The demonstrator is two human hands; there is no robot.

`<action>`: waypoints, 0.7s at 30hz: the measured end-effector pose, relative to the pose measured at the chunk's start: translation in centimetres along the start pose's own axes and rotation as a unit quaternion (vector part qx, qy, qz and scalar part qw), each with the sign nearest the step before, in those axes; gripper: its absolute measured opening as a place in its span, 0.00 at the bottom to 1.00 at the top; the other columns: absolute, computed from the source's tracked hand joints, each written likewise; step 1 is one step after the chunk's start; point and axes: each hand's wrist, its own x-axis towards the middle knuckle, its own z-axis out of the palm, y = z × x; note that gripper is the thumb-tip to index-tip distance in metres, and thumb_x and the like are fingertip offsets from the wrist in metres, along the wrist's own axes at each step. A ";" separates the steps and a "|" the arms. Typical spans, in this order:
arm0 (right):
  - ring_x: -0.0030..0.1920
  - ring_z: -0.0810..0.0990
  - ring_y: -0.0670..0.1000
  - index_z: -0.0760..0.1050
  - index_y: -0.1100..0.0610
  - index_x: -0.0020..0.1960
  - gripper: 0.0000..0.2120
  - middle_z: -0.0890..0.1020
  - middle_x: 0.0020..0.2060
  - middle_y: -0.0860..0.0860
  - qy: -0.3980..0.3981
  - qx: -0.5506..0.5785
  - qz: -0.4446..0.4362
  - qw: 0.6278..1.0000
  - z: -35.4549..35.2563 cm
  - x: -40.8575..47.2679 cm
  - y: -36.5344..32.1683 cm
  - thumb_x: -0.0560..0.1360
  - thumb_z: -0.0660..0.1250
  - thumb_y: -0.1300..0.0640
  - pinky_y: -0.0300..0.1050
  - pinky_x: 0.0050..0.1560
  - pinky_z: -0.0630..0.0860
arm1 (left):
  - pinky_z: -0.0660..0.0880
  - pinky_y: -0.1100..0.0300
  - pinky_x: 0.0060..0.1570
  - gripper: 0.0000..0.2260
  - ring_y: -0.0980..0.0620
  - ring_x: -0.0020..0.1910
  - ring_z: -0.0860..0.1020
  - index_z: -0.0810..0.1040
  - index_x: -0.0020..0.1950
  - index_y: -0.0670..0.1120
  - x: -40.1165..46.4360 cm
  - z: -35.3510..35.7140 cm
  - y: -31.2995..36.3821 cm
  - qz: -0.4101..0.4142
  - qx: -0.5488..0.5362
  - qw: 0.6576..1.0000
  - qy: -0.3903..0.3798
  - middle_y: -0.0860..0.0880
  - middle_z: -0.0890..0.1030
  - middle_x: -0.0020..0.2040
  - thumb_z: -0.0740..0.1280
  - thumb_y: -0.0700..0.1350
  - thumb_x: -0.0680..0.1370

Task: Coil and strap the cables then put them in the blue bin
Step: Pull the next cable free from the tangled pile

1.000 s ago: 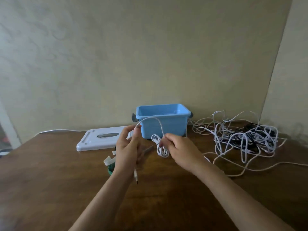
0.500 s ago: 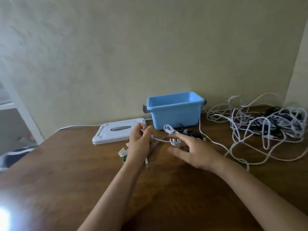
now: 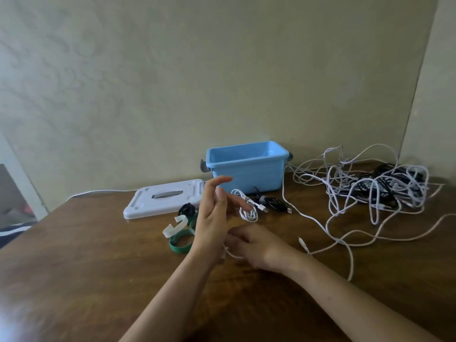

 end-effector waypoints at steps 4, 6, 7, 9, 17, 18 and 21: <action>0.36 0.81 0.37 0.81 0.55 0.49 0.08 0.83 0.35 0.39 -0.010 0.059 -0.031 0.998 -0.3 -0.1 0.2 0.83 0.66 0.53 0.29 0.40 0.72 | 0.80 0.57 0.49 0.12 0.47 0.44 0.84 0.71 0.64 0.47 0.0 -0.3 0.4 -0.023 0.003 1.000 0.005 0.40 0.84 0.41 0.52 0.49 0.86; 0.46 0.84 0.43 0.84 0.51 0.48 0.03 0.86 0.42 0.45 0.004 0.063 -0.046 0.997 -0.5 0.0 0.6 0.79 0.71 0.54 0.38 0.50 0.77 | 0.80 0.51 0.53 0.11 0.46 0.46 0.84 0.71 0.63 0.48 0.0 -0.4 0.4 -0.045 -0.003 0.999 0.000 0.41 0.85 0.42 0.53 0.49 0.86; 0.46 0.84 0.45 0.83 0.48 0.46 0.03 0.86 0.42 0.46 0.010 0.063 -0.051 0.997 -0.5 0.1 0.8 0.78 0.73 0.55 0.41 0.51 0.77 | 0.79 0.48 0.56 0.11 0.45 0.48 0.84 0.71 0.64 0.48 0.0 -0.3 0.4 -0.065 -0.009 0.998 -0.006 0.41 0.85 0.43 0.55 0.49 0.86; 0.42 0.82 0.41 0.82 0.46 0.42 0.05 0.85 0.40 0.44 0.026 0.041 -0.053 0.997 -0.5 0.1 1.0 0.77 0.74 0.54 0.39 0.47 0.74 | 0.79 0.46 0.57 0.11 0.45 0.51 0.84 0.71 0.66 0.50 0.0 -0.1 0.3 -0.113 -0.033 0.993 -0.018 0.41 0.85 0.46 0.58 0.48 0.85; 0.43 0.82 0.36 0.82 0.46 0.52 0.06 0.85 0.43 0.39 0.111 -0.015 -0.052 0.992 -2.0 0.3 1.5 0.76 0.74 0.48 0.32 0.45 0.74 | 0.81 0.58 0.45 0.12 0.47 0.49 0.84 0.81 0.52 0.40 -0.7 0.2 -0.4 -0.161 0.017 0.982 -0.099 0.42 0.85 0.49 0.60 0.43 0.84; 0.41 0.81 0.38 0.83 0.48 0.49 0.07 0.85 0.43 0.41 0.105 -0.040 -0.040 0.993 -2.2 0.3 1.7 0.75 0.74 0.45 0.34 0.44 0.74 | 0.81 0.54 0.49 0.13 0.45 0.51 0.84 0.79 0.50 0.39 -0.6 0.1 -0.4 -0.160 0.002 0.984 -0.081 0.41 0.85 0.50 0.58 0.43 0.85; 0.41 0.82 0.40 0.84 0.48 0.49 0.15 0.86 0.41 0.46 0.069 -0.116 0.005 0.991 -3.3 0.3 2.2 0.74 0.72 0.37 0.43 0.44 0.78 | 0.82 0.49 0.49 0.13 0.44 0.43 0.84 0.74 0.47 0.40 0.6 -1.0 -0.6 -0.151 -0.062 0.987 0.001 0.42 0.83 0.39 0.55 0.44 0.86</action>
